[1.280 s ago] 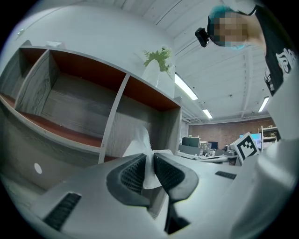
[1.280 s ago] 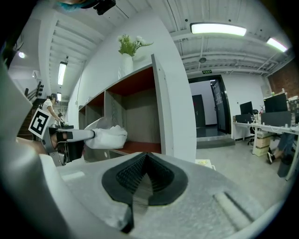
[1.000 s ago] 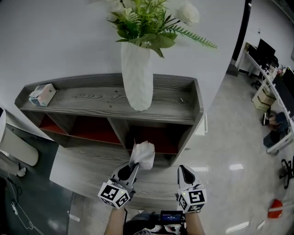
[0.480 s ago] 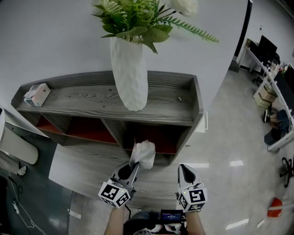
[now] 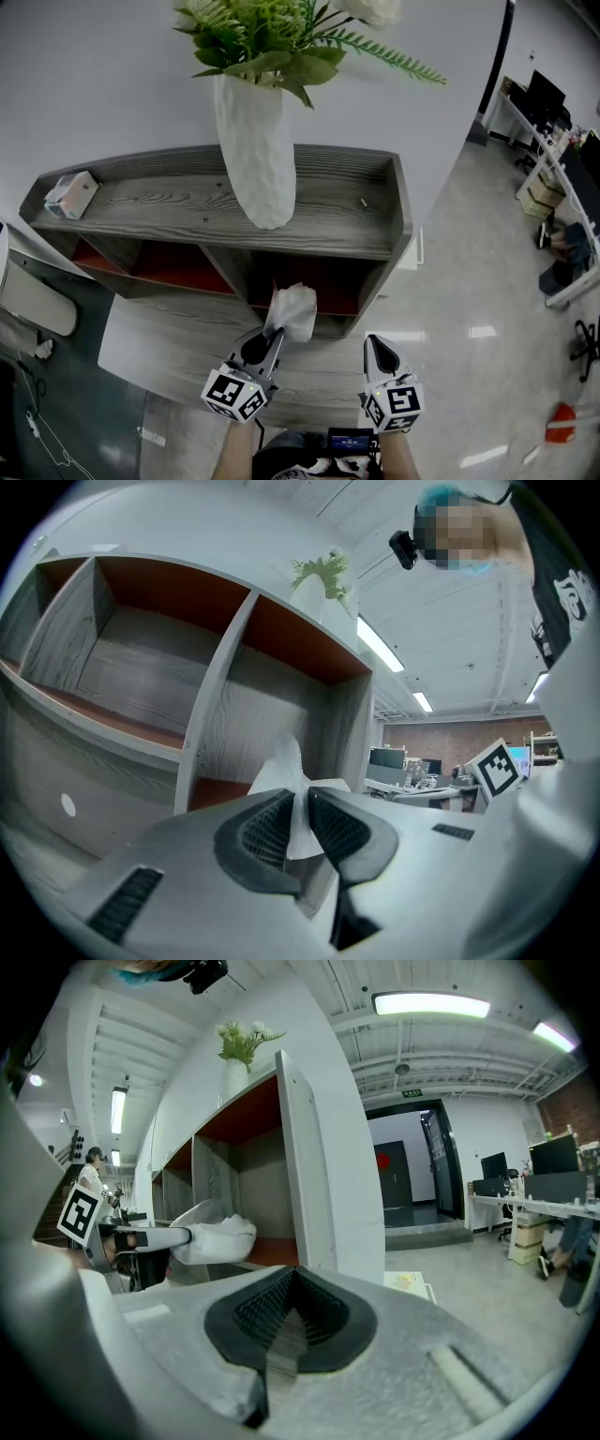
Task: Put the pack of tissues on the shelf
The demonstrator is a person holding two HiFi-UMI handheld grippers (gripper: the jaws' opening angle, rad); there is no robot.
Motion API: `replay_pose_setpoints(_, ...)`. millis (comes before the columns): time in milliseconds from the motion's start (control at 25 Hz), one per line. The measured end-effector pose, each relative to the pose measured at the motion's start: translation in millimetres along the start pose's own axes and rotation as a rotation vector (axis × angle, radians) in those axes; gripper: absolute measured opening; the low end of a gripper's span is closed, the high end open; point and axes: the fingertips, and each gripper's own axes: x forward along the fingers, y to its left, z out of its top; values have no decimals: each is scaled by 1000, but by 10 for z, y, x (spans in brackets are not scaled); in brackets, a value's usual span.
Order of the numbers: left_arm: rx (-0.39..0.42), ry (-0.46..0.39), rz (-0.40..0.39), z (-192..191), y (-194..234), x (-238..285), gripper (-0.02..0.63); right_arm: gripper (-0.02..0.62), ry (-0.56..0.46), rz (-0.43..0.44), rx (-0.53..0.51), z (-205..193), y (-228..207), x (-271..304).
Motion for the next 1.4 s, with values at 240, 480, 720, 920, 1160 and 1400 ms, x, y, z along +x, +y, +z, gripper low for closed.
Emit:
replay_pose_setpoints(240,3,3,2,-3,47,94,48,5,2,3,-1,17,-43,79)
replay_pose_setpoints(480,-3,8,10,-14,107,208,48,5,3,2,-2,48,-121,183)
replay_pose_setpoints(720,-11,8,39,-42,197,310,48,5,13,7,4,36,-185,283)
replay_pose_setpoints(920,-10,2,58,-32,251,402,48,3,13,-6,8,54,-284,328)
replay_pose_setpoints(1160,-9,-7,88,-26,304,501,49,4,16,-18,12,57,-378,357)
replay_pose_setpoints(1400,1,1,113,-26,340,586,56,4,15,-28,17,63,-448,364)
